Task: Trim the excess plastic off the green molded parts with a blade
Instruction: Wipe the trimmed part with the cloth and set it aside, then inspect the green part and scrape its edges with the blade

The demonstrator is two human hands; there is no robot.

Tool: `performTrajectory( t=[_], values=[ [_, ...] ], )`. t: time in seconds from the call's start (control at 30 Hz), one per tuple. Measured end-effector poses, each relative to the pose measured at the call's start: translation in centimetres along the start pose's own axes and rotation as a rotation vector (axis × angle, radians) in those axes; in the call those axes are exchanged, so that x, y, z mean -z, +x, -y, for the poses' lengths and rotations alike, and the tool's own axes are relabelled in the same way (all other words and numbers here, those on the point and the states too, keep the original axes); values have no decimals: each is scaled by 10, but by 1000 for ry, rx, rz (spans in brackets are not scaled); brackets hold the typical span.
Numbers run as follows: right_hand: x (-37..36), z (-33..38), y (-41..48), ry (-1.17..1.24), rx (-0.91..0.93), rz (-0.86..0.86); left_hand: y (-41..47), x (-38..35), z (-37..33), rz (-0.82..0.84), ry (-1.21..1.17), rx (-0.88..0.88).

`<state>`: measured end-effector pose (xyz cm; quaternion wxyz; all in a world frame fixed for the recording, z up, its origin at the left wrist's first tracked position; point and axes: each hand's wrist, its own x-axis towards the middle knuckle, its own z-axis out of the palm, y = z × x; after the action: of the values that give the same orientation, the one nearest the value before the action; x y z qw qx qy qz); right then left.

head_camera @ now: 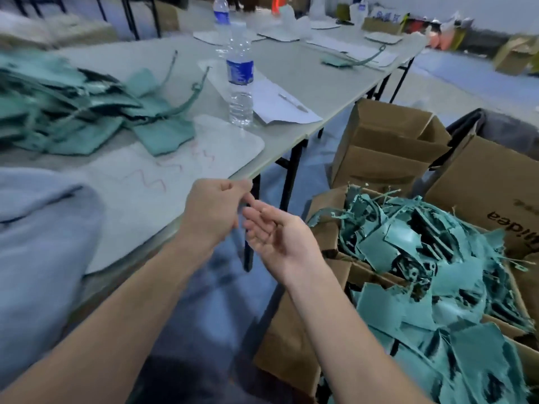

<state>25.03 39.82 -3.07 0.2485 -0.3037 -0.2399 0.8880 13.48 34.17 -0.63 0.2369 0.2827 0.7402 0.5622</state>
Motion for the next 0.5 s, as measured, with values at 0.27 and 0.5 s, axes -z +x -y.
performTrajectory(
  t=[0.27,0.5],
  values=[
    [-175,-57,19,-394,77,377,-2,173,-23,-312,319,-224],
    [-314,-188,48,-915,59,778,-35,359,36,-769,389,-114]
  ],
)
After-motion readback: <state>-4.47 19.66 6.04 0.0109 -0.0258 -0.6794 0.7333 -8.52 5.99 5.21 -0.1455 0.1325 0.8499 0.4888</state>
